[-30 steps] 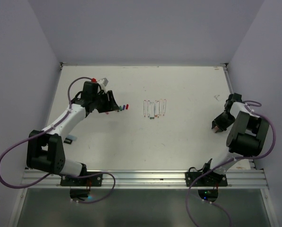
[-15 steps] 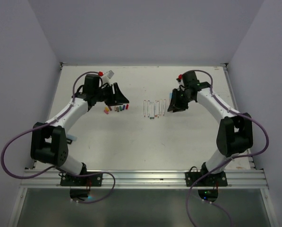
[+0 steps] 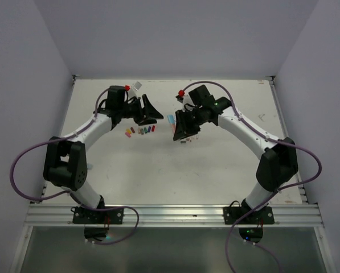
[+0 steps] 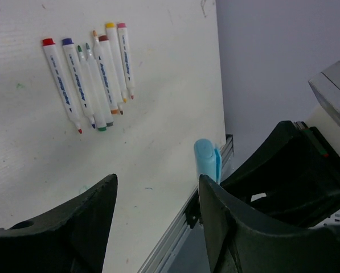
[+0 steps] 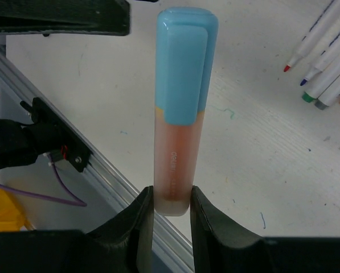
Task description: Open the pen caps
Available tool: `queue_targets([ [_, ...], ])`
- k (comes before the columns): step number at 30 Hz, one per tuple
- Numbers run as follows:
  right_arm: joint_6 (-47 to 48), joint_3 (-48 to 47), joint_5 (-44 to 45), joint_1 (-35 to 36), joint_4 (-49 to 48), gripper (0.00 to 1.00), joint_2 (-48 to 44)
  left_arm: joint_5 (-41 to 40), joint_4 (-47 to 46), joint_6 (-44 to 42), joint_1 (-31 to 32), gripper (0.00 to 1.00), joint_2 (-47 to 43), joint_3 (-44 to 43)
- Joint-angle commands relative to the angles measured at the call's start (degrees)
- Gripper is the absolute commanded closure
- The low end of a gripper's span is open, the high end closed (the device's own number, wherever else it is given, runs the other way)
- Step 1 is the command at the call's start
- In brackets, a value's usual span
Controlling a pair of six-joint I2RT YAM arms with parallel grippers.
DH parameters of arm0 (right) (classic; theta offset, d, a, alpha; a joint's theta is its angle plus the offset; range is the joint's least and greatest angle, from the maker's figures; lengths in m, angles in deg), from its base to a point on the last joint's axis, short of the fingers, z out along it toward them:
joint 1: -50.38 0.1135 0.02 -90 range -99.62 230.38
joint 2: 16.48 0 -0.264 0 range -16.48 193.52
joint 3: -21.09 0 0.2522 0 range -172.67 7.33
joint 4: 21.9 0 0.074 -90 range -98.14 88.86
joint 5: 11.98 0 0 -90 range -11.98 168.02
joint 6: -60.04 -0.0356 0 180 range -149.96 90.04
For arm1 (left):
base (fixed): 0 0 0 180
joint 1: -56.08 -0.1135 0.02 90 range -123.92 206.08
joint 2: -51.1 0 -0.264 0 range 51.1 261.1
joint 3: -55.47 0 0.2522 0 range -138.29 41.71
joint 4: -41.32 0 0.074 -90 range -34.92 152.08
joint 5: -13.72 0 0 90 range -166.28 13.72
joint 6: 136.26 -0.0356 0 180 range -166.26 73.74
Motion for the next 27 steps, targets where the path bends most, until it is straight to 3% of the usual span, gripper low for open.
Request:
queue_targets([
  [1, 0.0, -3.4, -1.3, 1.9, 0.5, 1.00, 1.5, 2.1, -3.1, 3.9, 2.1, 0.38, 0.7, -2.8],
  [27, -1.8, -8.3, -0.1, 3.8, 0.3, 1.00, 6.2, 0.2, -5.5, 7.6, 4.3, 0.41, 0.4, -0.9],
])
